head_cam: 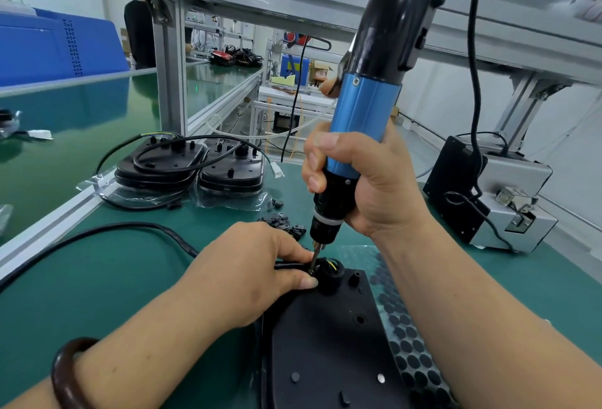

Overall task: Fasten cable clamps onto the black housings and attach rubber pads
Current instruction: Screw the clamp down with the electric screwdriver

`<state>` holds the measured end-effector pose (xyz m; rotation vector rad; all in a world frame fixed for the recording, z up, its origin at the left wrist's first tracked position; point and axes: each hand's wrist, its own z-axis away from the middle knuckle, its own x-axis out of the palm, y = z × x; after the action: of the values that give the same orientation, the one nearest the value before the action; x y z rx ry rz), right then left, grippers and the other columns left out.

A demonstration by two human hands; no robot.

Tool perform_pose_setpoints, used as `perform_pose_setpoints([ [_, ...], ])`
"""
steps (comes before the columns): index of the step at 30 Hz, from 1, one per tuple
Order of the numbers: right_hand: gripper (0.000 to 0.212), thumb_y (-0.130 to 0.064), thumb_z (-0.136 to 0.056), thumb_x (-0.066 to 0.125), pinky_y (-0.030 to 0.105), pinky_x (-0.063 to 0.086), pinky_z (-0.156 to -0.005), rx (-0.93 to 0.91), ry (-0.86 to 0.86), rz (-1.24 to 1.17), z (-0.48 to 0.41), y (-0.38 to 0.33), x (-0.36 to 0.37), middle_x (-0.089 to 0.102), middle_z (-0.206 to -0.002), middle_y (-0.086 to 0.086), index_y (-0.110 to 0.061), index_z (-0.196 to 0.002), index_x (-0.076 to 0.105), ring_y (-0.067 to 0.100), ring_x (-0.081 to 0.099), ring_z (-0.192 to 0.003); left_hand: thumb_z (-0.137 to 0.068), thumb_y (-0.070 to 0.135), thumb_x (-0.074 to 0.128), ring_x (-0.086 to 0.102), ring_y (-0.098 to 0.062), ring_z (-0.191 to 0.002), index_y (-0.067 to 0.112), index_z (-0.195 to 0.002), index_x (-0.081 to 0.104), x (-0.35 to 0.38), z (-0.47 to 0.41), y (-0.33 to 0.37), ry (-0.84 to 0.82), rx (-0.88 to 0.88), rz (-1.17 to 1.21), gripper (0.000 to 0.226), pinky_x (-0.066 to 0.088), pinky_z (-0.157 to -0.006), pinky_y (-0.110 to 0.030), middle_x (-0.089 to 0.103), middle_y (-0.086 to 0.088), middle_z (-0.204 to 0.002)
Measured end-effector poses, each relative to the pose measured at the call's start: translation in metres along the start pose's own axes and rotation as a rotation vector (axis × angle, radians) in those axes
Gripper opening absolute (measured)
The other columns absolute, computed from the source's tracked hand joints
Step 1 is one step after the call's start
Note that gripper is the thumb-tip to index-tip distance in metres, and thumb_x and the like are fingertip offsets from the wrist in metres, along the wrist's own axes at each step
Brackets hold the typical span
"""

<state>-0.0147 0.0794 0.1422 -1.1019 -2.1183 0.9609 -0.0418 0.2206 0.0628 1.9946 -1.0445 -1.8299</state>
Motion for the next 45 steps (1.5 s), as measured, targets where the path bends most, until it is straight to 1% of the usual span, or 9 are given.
perform_pose_setpoints([
  [3, 0.051, -0.013, -0.067, 0.066, 0.025, 0.042, -0.049, -0.009, 0.01, 0.032, 0.002, 0.001, -0.003, 0.046, -0.058, 0.01, 0.004, -0.111, 0.046, 0.021, 0.046, -0.042, -0.07, 0.055, 0.074, 0.061, 0.006, -0.087, 0.071, -0.09, 0.047, 0.0, 0.001, 0.0, 0.007, 0.011, -0.019, 0.037, 0.052, -0.083, -0.027, 0.065, 0.034, -0.084],
  [6, 0.052, -0.016, -0.068, 0.066, 0.025, 0.043, -0.049, -0.017, 0.072, 0.01, 0.002, -0.001, -0.006, 0.048, -0.057, 0.008, 0.004, -0.111, 0.045, 0.02, 0.046, -0.042, -0.071, 0.056, 0.072, 0.06, 0.008, -0.09, 0.067, -0.095, 0.056, 0.0, 0.002, -0.002, -0.009, 0.013, 0.007, 0.032, 0.052, -0.085, -0.028, 0.064, 0.036, -0.087],
  [13, 0.021, -0.018, -0.078, 0.066, 0.024, 0.042, -0.045, 0.011, 0.26, -0.023, -0.006, -0.025, -0.034, 0.053, -0.062, 0.006, -0.019, -0.094, 0.052, 0.019, 0.048, -0.044, -0.072, 0.059, 0.07, 0.055, 0.011, -0.101, 0.069, -0.101, 0.052, -0.001, 0.004, -0.002, 0.012, 0.027, -0.002, 0.036, 0.048, -0.093, -0.026, 0.06, 0.039, -0.1],
  [18, 0.046, -0.035, -0.073, 0.078, 0.024, 0.046, -0.044, 0.209, 0.404, 0.116, 0.006, -0.042, -0.07, 0.052, -0.073, 0.005, -0.017, -0.104, 0.049, 0.019, 0.05, -0.046, -0.073, 0.06, 0.068, 0.054, 0.011, -0.102, 0.068, -0.1, 0.053, -0.002, 0.004, -0.003, 0.001, 0.048, -0.034, 0.031, 0.047, -0.093, -0.025, 0.057, 0.04, -0.099],
  [23, 0.048, -0.049, -0.067, 0.073, 0.026, 0.047, -0.042, 0.386, 0.504, 0.294, 0.035, -0.06, -0.112, 0.051, -0.081, 0.009, -0.025, -0.101, 0.05, 0.021, 0.053, -0.046, -0.072, 0.059, 0.07, 0.055, 0.015, -0.098, 0.069, -0.097, 0.056, -0.003, 0.004, -0.001, 0.012, 0.062, -0.013, 0.03, 0.048, -0.092, -0.022, 0.06, 0.04, -0.098],
  [29, 0.038, -0.046, -0.081, 0.069, 0.026, 0.047, -0.041, 0.527, 0.644, 0.393, 0.08, -0.069, -0.155, 0.049, -0.087, 0.012, -0.029, -0.109, 0.05, 0.023, 0.055, -0.045, -0.072, 0.054, 0.073, 0.057, 0.015, -0.093, 0.075, -0.089, 0.054, -0.004, 0.006, 0.002, 0.009, 0.076, -0.012, 0.033, 0.049, -0.089, -0.023, 0.058, 0.044, -0.093],
  [33, 0.048, -0.049, -0.067, 0.073, 0.027, 0.048, -0.041, 0.555, 0.717, 0.39, 0.102, -0.068, -0.17, 0.05, -0.096, 0.013, -0.036, -0.107, 0.051, 0.024, 0.06, -0.049, -0.072, 0.053, 0.074, 0.058, 0.014, -0.092, 0.071, -0.088, 0.058, -0.004, 0.006, 0.002, 0.013, 0.069, -0.013, 0.029, 0.05, -0.088, -0.024, 0.062, 0.038, -0.093],
  [39, 0.038, -0.044, -0.072, 0.074, 0.027, 0.05, -0.042, 0.544, 0.748, 0.341, 0.114, -0.062, -0.183, 0.047, -0.115, 0.016, -0.042, -0.104, 0.054, 0.033, 0.067, -0.059, -0.072, 0.052, 0.075, 0.058, 0.013, -0.092, 0.062, -0.092, 0.064, -0.003, 0.006, 0.002, 0.01, 0.06, 0.004, 0.025, 0.049, -0.089, -0.022, 0.064, 0.034, -0.094],
  [45, 0.057, -0.054, -0.065, 0.073, 0.032, 0.053, -0.052, 0.485, 0.782, 0.482, 0.116, -0.059, -0.187, 0.059, -0.095, 0.013, -0.028, -0.111, 0.054, 0.027, 0.07, -0.066, -0.074, 0.051, 0.073, 0.057, 0.014, -0.094, 0.059, -0.098, 0.065, -0.002, 0.005, 0.001, 0.011, 0.081, -0.009, 0.027, 0.047, -0.091, -0.019, 0.064, 0.033, -0.094],
])
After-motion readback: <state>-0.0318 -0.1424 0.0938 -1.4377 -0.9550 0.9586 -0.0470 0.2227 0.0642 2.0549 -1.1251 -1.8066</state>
